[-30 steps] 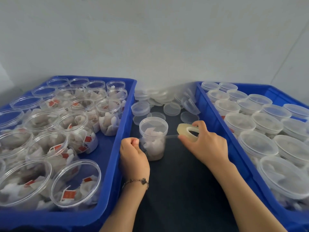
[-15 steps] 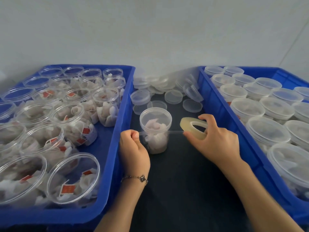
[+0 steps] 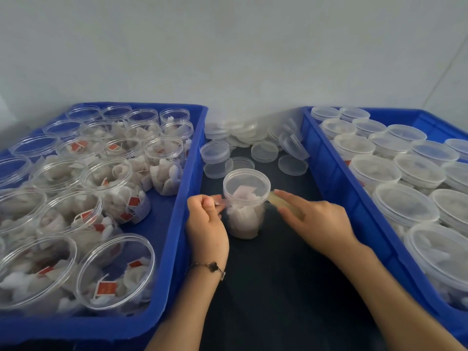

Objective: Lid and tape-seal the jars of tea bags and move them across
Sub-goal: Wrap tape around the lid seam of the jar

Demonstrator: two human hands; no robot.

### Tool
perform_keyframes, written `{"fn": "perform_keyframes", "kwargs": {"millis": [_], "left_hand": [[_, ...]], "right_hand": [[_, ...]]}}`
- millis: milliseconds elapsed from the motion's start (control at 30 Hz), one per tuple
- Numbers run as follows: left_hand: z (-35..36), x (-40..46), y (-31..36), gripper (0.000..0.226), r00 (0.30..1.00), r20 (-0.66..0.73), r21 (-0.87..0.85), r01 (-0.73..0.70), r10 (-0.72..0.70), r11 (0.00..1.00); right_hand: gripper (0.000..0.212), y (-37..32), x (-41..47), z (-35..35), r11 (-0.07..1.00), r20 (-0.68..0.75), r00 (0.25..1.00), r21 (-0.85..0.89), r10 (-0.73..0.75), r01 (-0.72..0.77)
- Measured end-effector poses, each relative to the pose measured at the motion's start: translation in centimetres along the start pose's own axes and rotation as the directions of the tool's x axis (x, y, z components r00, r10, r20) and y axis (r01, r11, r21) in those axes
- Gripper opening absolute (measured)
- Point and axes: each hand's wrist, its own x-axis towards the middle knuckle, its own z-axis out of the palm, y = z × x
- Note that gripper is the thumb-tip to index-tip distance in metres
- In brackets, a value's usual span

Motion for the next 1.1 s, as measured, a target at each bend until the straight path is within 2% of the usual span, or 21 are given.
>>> {"fn": "perform_keyframes", "kwargs": {"millis": [67, 167, 400, 600, 733, 833, 933, 1000, 1100], "left_hand": [[-0.1, -0.4, 0.4, 0.02, 1.0, 0.007, -0.051, 0.007, -0.007, 0.999], [-0.8, -1.2, 0.3, 0.019, 0.996, 0.089, -0.148, 0.039, -0.026, 0.988], [-1.9, -0.8, 0.8, 0.026, 0.95, 0.271, -0.319, 0.243, -0.157, 0.916], [-2.1, -0.9, 0.8, 0.031, 0.953, 0.237, -0.378, 0.268, -0.187, 0.886], [-1.9, -1.0, 0.9, 0.029, 0.971, 0.209, -0.327, 0.18, -0.114, 0.928], [-1.5, -1.0, 0.7, 0.024, 0.99, 0.136, -0.145, 0.06, -0.04, 0.988], [-1.1, -1.3, -0.1, 0.02, 0.996, 0.057, 0.066, -0.075, 0.072, 0.995], [-0.9, -1.6, -0.8, 0.019, 0.995, 0.035, 0.173, -0.102, 0.098, 0.98], [-0.3, -1.9, -1.4, 0.016, 0.994, 0.022, 0.205, -0.107, 0.105, 0.973]], "right_hand": [[0.051, -0.4, -0.1, 0.1, 0.997, 0.038, 0.997, -0.04, -0.069, 0.07], [0.055, -0.4, -0.3, 0.2, 0.993, 0.076, 0.992, -0.059, -0.097, 0.101], [0.053, -0.1, 0.1, -0.1, 0.994, 0.205, 0.973, 0.032, -0.111, 0.106], [0.063, -0.4, 0.5, -0.3, 0.994, 0.279, 0.954, 0.058, -0.108, 0.095], [0.063, -0.2, 0.4, -0.2, 0.997, 0.261, 0.963, 0.05, -0.075, 0.064], [0.059, 0.1, 0.3, -0.5, 0.999, 0.18, 0.983, 0.038, -0.022, 0.016], [0.064, 0.7, -0.2, -0.6, 0.996, 0.071, 0.996, 0.059, 0.059, -0.063], [0.071, 1.1, -0.8, -0.4, 0.991, 0.047, 0.992, 0.067, 0.113, -0.116], [0.075, 1.1, -1.4, 0.0, 0.985, -0.007, 0.987, 0.049, 0.164, -0.163]]}}
